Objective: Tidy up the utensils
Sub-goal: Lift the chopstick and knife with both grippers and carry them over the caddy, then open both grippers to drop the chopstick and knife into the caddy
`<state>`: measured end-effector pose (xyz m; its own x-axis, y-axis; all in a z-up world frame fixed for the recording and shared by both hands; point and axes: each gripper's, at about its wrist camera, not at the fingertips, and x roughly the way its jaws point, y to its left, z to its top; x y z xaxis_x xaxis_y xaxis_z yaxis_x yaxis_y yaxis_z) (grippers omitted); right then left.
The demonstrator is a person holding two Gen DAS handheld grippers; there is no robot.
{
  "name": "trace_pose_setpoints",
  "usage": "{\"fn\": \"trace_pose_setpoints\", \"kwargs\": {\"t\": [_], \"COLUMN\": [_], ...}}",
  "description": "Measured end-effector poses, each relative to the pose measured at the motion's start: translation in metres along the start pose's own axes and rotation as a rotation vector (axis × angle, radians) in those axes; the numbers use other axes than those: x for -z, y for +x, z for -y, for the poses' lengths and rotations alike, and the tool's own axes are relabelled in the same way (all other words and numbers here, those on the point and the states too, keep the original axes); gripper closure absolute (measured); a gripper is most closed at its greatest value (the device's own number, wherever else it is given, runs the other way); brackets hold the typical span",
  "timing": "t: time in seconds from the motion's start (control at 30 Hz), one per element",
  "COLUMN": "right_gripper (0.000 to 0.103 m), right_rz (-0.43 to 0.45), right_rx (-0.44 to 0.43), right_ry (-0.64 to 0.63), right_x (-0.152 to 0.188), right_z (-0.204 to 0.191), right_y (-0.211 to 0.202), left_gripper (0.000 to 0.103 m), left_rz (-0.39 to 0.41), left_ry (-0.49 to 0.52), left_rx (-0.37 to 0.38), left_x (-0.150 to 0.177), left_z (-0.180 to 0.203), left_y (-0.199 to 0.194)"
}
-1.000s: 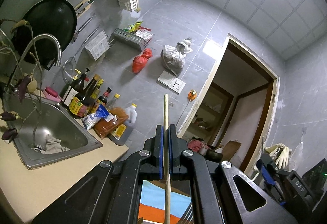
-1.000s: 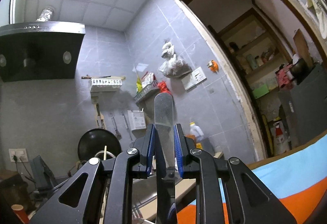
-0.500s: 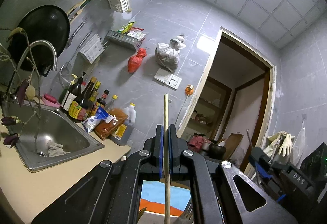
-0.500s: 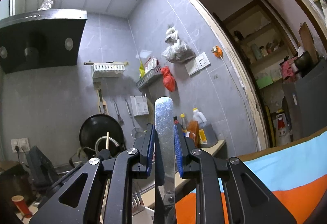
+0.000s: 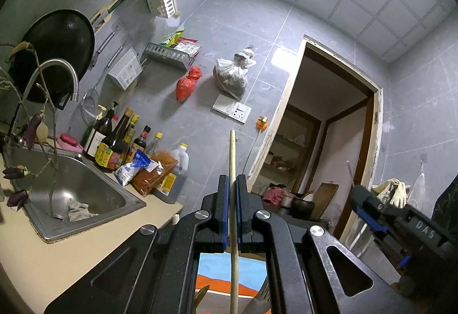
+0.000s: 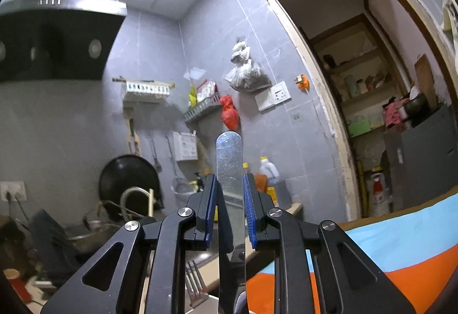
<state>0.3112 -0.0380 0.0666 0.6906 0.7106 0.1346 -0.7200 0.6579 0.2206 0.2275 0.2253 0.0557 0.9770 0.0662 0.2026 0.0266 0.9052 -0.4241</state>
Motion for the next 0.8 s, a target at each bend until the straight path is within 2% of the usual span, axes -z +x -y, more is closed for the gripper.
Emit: {"fn": "trace_pose_setpoints", "kwargs": {"t": [0.13, 0.27, 0.57, 0.67, 0.8], "right_gripper": [0.087, 0.087, 0.087, 0.087, 0.087], "right_rz": [-0.031, -0.058, -0.118, -0.14, -0.151], "right_rx": [0.078, 0.111, 0.079, 0.062, 0.027], "right_ry": [-0.061, -0.095, -0.125, -0.115, -0.131], "right_x": [0.008, 0.02, 0.036, 0.04, 0.04], "right_z": [-0.013, -0.017, -0.007, -0.001, 0.001], "right_y": [0.007, 0.009, -0.003, -0.007, -0.014], "left_gripper": [0.101, 0.101, 0.101, 0.101, 0.101], "left_rz": [-0.013, -0.024, -0.076, -0.097, -0.137], "left_ry": [-0.021, -0.031, -0.067, -0.045, 0.045], "left_rx": [0.005, 0.013, 0.035, 0.038, 0.051], "left_x": [0.001, 0.001, 0.002, 0.002, 0.009], "left_z": [-0.003, -0.005, -0.011, -0.005, 0.007], "left_y": [0.0, 0.0, 0.003, 0.001, -0.007]}}
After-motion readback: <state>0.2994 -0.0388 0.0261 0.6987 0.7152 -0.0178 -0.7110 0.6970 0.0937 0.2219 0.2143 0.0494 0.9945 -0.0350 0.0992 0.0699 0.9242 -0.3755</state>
